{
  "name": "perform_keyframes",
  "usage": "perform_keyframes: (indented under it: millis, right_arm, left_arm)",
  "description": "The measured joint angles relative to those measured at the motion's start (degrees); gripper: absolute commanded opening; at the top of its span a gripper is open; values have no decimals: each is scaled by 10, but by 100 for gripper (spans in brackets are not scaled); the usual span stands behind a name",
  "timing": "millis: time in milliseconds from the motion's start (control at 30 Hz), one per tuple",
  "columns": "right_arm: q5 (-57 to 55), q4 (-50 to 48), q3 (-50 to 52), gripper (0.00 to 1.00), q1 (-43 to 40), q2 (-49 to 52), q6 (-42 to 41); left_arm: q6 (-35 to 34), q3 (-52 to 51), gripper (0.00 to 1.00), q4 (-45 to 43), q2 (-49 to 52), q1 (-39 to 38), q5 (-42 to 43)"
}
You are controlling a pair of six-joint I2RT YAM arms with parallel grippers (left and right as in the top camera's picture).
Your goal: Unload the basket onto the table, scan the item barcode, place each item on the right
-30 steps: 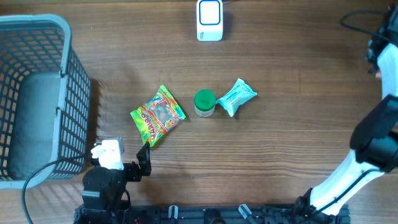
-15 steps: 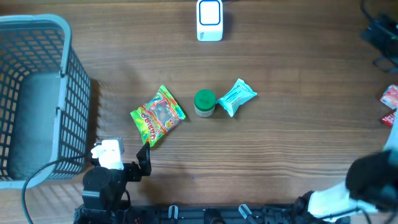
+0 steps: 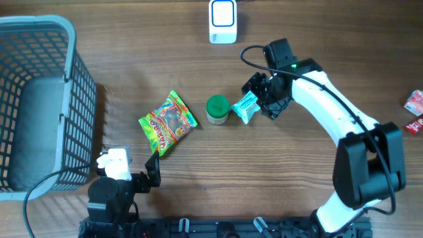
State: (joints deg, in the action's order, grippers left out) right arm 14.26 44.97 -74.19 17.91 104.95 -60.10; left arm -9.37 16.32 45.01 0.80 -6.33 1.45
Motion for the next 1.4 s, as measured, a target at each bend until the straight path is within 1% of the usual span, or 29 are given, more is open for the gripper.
perform_keyframes:
  millis: [67,133,200,233,267,400,467,533,567,633,700,733,767,833,867,933,1000,1067,1133,1167,1200,1233,1267,1367,1400]
  right_arm:
    - [-13,-45,22,76,0,17,-12]
    - [-24,-56,30,64,0,46,-18]
    - [-25,-63,32,44,0,61,-21]
    - [-27,-66,32,21,0,61,-23]
    - [-27,-69,32,4,0,61,-25]
    - [-6,-64,26,4,-3,50,-14]
    - [32,-36,24,4,-11,50,-9]
    - [120,18,21,4,-29,49,-5]
    - [198,34,21,4,-40,46,-3]
    - [293,49,21,4,-67,41,25]
    - [384,39,21,4,-85,41,118]
    - [413,29,21,4,-92,40,153]
    - [466,11,20,4,-99,40,212]
    - [596,-53,21,4,-104,40,328]
    - [633,-76,20,4,-103,40,362]
    - [710,-131,17,4,-101,36,463]
    - [733,-143,17,5,-97,36,554]
    - [746,-151,17,5,-72,36,735]
    - [749,-173,17,5,-27,36,881]
    - [751,-198,17,5,-5,36,945]
    - [751,-260,18,4,33,36,1017]
    - [751,-285,17,4,45,36,1039]
    - [751,-355,18,4,61,36,1066]
    - [751,-504,17,4,95,36,1106]
    - [751,-575,19,4,105,36,1118]
  left_arm:
    - [0,0,100,0,0,0,0]
    - [0,0,100,0,0,0,0]
    - [0,0,100,0,0,0,0]
    - [0,0,100,0,0,0,0]
    - [0,0,100,0,0,0,0]
    - [0,0,100,0,0,0,0]
    - [0,0,100,0,0,0,0]
    - [0,0,100,0,0,0,0]
    - [0,0,100,0,0,0,0]
    - [0,0,100,0,0,0,0]
    - [0,0,100,0,0,0,0]
    - [0,0,100,0,0,0,0]
    - [0,0,100,0,0,0,0]
    - [0,0,100,0,0,0,0]
    - [0,0,100,0,0,0,0]
    - [0,0,100,0,0,0,0]
    - [0,0,100,0,0,0,0]
    - [0,0,100,0,0,0,0]
    - [0,0,100,0,0,0,0]
    - [0,0,100,0,0,0,0]
    - [0,0,100,0,0,0,0]
    - [0,0,100,0,0,0,0]
    - [0,0,100,0,0,0,0]
    - [0,0,100,0,0,0,0]
    - [0,0,100,0,0,0,0]
